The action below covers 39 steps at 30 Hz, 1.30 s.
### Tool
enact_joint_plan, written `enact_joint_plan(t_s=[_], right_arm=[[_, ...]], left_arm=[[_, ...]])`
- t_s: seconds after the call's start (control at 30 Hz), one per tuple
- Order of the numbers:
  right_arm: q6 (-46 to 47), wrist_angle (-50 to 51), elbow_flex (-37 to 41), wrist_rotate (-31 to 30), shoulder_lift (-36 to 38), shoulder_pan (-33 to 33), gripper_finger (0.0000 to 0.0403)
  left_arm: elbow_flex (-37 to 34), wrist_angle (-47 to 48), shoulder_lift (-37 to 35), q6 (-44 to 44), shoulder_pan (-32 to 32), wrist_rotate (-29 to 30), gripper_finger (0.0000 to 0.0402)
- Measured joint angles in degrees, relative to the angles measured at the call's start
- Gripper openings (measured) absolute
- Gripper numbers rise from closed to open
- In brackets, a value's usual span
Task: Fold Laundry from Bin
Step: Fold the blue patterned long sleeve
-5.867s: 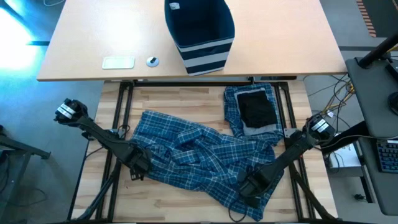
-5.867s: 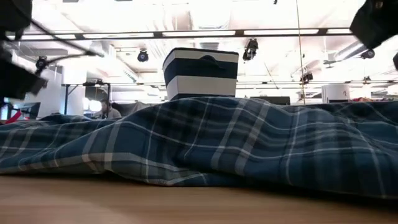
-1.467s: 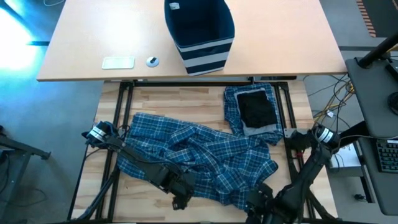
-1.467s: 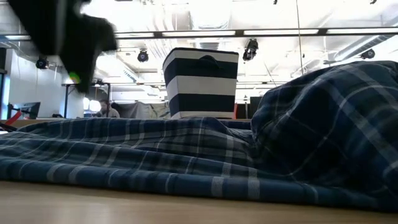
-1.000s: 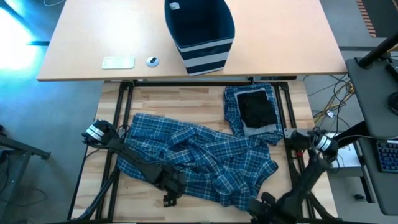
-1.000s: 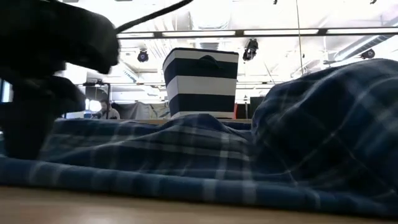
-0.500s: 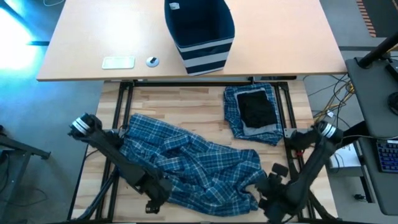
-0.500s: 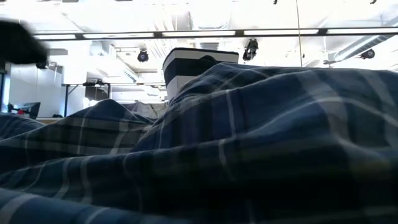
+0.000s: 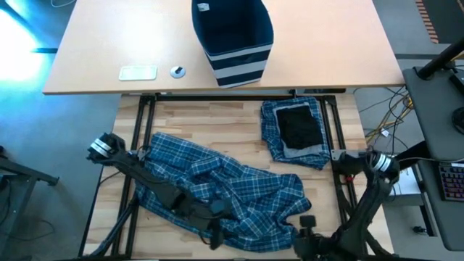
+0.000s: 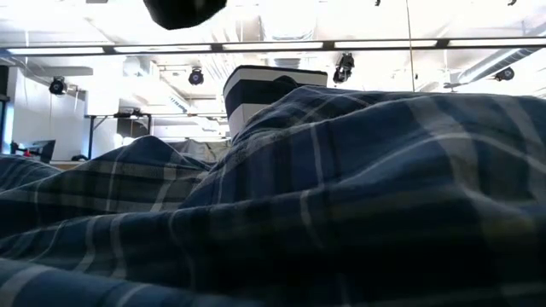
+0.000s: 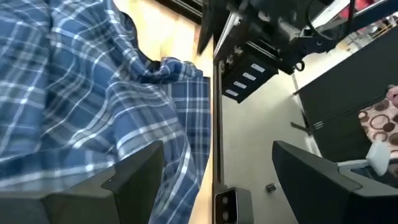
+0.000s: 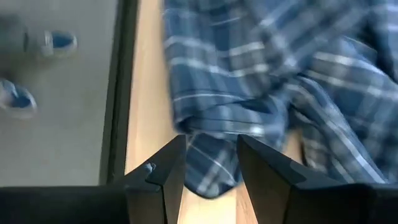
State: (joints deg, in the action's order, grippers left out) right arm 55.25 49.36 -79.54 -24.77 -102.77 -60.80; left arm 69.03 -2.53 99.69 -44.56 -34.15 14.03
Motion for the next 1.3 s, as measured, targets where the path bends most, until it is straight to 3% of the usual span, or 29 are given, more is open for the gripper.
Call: enact_joint_plan(t_s=[0.2, 0.47, 0.67, 0.83, 1.17, 1.3], right_arm=[[-8.3, -0.8, -4.9, 0.8, -3.9, 0.0, 0.0161], [1.5, -1.4, -3.2, 1.3, -4.2, 0.5, 0.0208], [-0.1, -8.2, -1.8, 0.9, -4.2, 0.9, 0.0174], [3.9, -8.1, 0.1, 2.5, -4.2, 0.8, 0.0146], [2.6, -13.0, 3.0, 2.5, -4.3, 2.5, 0.0150], [0.3, -19.4, 3.9, 5.3, -6.1, 4.1, 0.0106]], left_arm=[[4.5, 0.1, 5.0, -1.0, -0.1, 0.0, 0.0284], [5.2, 0.1, 5.8, -2.7, -0.3, 0.0, 0.0284], [5.2, 3.4, 4.2, -2.7, 0.0, 0.0, 0.0284], [5.2, 6.4, 2.7, -2.7, 0.0, 0.0, 0.0284], [5.2, 7.2, 2.3, -2.5, 0.1, 0.1, 0.0284], [5.2, 7.4, 2.3, -2.6, 0.1, 0.1, 0.0284]])
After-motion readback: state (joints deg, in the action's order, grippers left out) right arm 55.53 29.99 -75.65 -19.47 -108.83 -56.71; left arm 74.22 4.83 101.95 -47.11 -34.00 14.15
